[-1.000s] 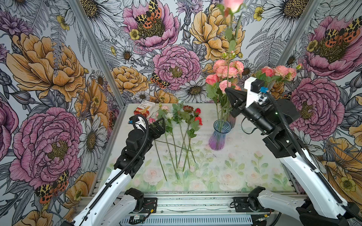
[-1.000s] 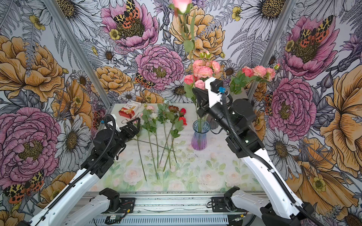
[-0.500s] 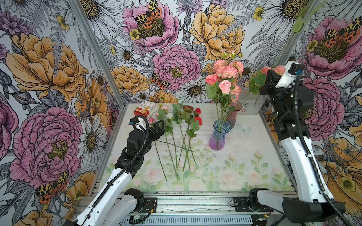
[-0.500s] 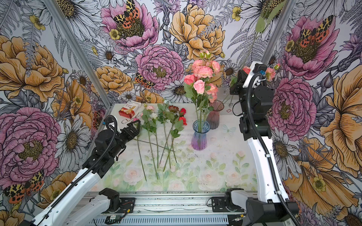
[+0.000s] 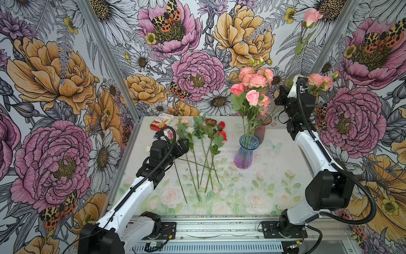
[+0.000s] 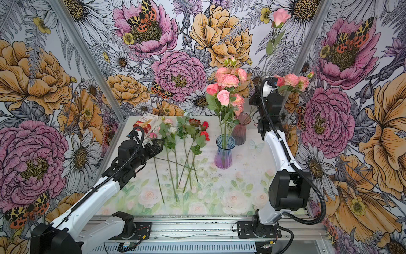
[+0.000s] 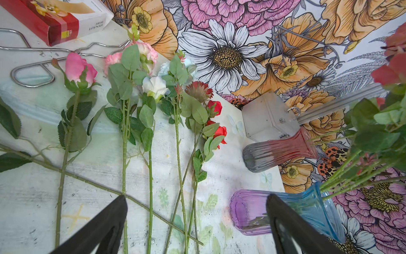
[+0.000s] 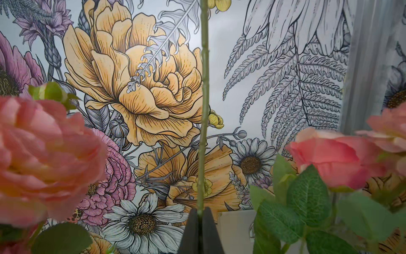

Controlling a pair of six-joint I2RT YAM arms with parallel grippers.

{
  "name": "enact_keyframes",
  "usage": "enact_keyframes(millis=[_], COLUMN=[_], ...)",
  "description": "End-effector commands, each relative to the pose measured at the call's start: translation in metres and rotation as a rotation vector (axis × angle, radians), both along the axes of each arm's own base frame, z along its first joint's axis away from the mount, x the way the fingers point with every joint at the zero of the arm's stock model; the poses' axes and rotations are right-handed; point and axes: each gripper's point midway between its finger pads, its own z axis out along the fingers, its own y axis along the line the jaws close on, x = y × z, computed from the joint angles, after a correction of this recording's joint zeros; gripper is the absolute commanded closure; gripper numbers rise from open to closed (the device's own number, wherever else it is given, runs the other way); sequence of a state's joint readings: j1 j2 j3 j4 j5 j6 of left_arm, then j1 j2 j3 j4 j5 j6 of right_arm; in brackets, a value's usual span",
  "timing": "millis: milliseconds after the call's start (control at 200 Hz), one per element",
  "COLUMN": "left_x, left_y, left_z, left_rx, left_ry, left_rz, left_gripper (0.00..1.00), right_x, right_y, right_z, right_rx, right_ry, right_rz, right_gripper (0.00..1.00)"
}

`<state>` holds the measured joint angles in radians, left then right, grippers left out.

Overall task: Place the pink flowers into the vase
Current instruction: Place the flower in the vase.

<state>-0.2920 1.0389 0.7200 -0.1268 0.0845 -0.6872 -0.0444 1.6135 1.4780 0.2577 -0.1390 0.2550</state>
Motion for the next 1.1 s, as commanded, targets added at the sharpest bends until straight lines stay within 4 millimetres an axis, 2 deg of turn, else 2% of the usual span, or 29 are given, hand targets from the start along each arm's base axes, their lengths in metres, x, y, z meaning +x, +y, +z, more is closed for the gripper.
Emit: enact_keyframes(millis=[0,135,265,370,680,895,1096], left_x=[0.008,0.015,0.018,0.019,0.026,0.022,0.020], left_y=[-0.007,-0.017,-0.026,-0.029,-0.039,-0.040,-0.048], left_z=[0.004,-0.008,-0.015,-0.017,-0.024,-0.021,-0.006], left_rx=[0.001,-0.015,-0.008,0.006,0.010,0.016,0.020], left_ry=[-0.024,0.002,0.017,0.016,0.030,0.021,-0.007], left_rz=[-0.039,-0.065,-0.089,-0.094,-0.112,-0.117,-0.143], left_gripper=[0.01,0.02,0.01,0.01,0.01,0.02,0.01], right_x=[0.007,0.027,0.037,0.044,0.040,0.033,0.025], right_y=[0.010,0.019,0.026,0.028,0.021,0.017,0.016], right_z=[0.019,0.001,-0.007,-0.021,-0.086,-0.107,-0.130], right_rx=[0.004,0.004,-0.001,-0.010,0.019,0.023,0.031], right_ry=[-0.096,-0.094,-0.112,-0.097,-0.038,-0.016,0.018], right_rz=[0.046,0.086,0.093,0.083,0.048,0.025,0.014], right_gripper=[1.00,1.00,1.00,1.00,1.00,1.00,1.00])
